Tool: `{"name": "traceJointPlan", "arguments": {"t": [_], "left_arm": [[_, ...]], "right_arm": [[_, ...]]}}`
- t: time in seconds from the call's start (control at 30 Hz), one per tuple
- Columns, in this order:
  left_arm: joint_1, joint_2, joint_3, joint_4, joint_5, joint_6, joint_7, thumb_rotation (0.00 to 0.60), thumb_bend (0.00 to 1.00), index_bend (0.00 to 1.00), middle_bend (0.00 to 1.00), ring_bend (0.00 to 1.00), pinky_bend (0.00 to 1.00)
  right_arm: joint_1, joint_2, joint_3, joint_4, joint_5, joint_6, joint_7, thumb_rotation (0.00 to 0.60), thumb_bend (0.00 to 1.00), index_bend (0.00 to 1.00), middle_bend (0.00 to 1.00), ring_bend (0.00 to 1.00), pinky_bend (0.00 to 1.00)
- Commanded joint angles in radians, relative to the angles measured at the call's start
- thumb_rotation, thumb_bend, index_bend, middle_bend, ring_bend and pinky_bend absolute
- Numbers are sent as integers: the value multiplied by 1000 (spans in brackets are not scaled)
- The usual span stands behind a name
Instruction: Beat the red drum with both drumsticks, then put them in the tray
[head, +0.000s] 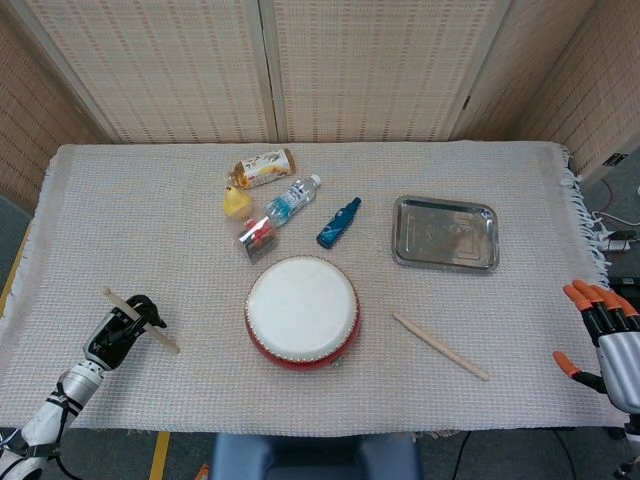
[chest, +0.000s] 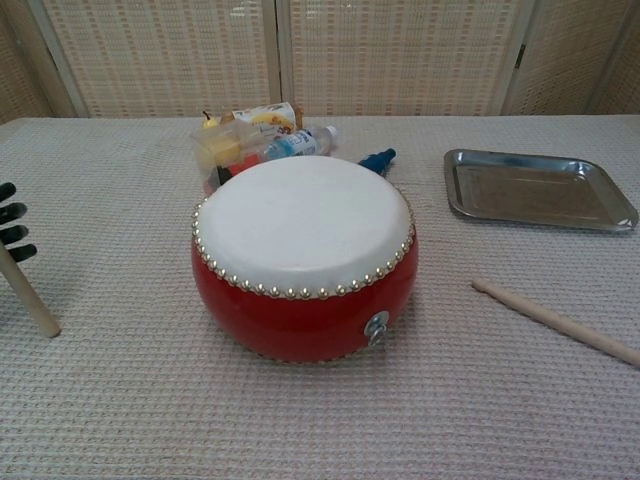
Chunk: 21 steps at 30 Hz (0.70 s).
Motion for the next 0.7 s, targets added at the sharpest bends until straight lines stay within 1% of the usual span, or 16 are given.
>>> {"name": "traceJointPlan", "arguments": {"t": [0.03,0.13,0.23,0.5,0.7], "left_arm": [[0,-4,-4,-2,-14,-12,33,450,228,536,554,525,490],[1,-8,-10,-8,-33,-28,80,452,229,606,618,587,538],[3,-10,-18,-23,-52,-41,125,448,228,642,648,615,560],[10,-13,-31,-47,-76,-57,219,455,226,673,676,640,575],[22,-21,-46,-67,-100,-61,315,445,228,702,703,664,586]], "right_arm": [[0,0,0,-1,-1,1,-2,600,196,106,86,44,160],[0,-1,-1,-2,-1,-1,-2,600,195,106,86,44,160],[0,-3,-2,-1,1,-3,-2,600,195,106,86,44,160],[-3,-4,-1,-2,-3,6,-1,600,195,106,86,44,160],[-3,-3,-1,-4,-4,7,-2,600,195,106,86,44,160]]}}
